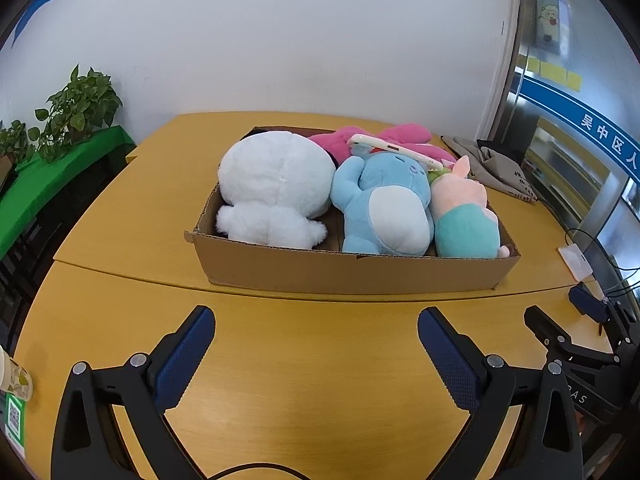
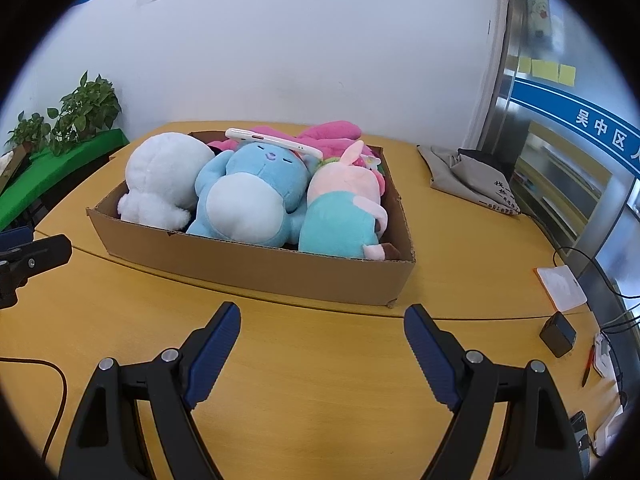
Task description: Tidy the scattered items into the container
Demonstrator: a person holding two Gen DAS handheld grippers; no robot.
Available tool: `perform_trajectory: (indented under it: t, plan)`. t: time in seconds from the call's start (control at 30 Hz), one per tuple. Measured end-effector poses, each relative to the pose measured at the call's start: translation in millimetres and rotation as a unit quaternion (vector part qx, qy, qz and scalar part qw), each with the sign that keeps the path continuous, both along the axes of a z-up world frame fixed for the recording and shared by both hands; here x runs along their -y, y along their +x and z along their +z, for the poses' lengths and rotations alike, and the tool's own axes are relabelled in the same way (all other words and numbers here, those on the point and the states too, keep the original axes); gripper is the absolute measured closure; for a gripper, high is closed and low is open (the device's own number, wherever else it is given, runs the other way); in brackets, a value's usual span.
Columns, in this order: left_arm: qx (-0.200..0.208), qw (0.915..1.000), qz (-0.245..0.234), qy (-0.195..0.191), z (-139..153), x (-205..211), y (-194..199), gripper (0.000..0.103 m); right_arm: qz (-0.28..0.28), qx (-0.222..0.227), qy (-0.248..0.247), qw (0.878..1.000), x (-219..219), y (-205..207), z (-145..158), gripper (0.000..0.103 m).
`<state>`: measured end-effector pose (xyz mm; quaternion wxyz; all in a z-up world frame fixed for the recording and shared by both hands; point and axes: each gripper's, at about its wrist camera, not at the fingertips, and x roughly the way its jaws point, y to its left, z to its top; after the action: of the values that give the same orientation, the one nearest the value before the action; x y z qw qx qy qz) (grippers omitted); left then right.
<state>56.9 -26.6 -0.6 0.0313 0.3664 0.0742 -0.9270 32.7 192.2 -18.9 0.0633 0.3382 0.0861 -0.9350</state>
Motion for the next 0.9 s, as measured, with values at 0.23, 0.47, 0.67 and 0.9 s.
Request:
perform_trajectory:
  t: [0.23,0.47,0.67,0.9]
  plan:
    - [0.005,1.0,-0.004,-0.002,-2,-5,0,0.0,-0.003,0.002,-0.007,1.0,-5,-2,-2,0.019]
    - [0.002,0.9999,-0.014,-0.006,-2,-14,-1,0.0,-0.006,0.004,-0.014,1.0,-11,-2,-4,0.019]
    - [0.004,0.9999,-0.015,-0.005,-3,-16,-2,0.0,-0.008,0.004,-0.019,1.0,-16,-2,-4,0.019]
    - [0.005,0.9999,-0.012,-0.006,-4,-16,-2,0.0,-0.008,0.007,-0.02,1.0,-18,-3,-6,0.019]
